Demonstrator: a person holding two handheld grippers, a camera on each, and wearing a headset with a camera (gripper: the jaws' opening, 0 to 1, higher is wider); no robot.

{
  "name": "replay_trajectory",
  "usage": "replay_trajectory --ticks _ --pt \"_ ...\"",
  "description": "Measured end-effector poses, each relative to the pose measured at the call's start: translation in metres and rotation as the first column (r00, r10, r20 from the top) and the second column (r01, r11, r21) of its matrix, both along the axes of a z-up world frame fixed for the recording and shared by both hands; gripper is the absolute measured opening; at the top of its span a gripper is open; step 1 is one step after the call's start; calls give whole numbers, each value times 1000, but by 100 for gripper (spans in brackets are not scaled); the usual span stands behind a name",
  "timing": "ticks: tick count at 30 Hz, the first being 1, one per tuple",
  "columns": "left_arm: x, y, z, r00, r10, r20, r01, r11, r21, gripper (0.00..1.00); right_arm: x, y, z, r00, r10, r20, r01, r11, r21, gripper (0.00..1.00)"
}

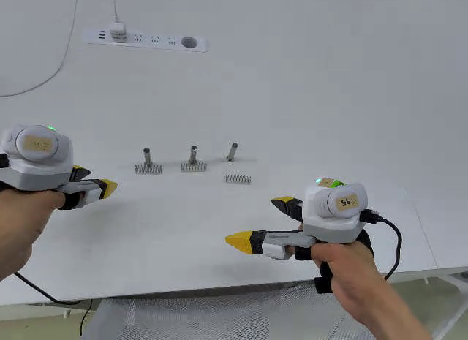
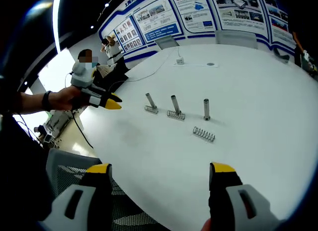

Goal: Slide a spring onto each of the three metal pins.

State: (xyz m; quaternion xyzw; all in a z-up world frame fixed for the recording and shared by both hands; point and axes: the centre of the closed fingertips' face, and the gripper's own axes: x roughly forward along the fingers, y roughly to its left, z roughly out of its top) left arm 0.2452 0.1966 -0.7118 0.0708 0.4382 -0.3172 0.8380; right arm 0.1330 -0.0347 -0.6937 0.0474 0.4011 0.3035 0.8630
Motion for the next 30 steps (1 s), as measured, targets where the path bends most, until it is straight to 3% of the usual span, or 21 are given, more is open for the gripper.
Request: replay_trajectory --ticks 12,21,26,30 --pt "-23 13 15 1000 -21 19 22 999 -29 46 -2 7 -4 999 27 -17 -27 1000 3 81" --pt "-27 23 23 998 -15 54 19 998 -65 53 -2 7 -5 999 28 -28 -28 1000 3 81" --pt "-27 29 30 996 3 95 6 996 -87 53 -2 7 -6 999 28 -29 -28 1000 -2 81" --pt "-30 31 30 995 7 95 3 995 -100 56 -3 7 -7 999 29 -30 -29 1000 -5 81"
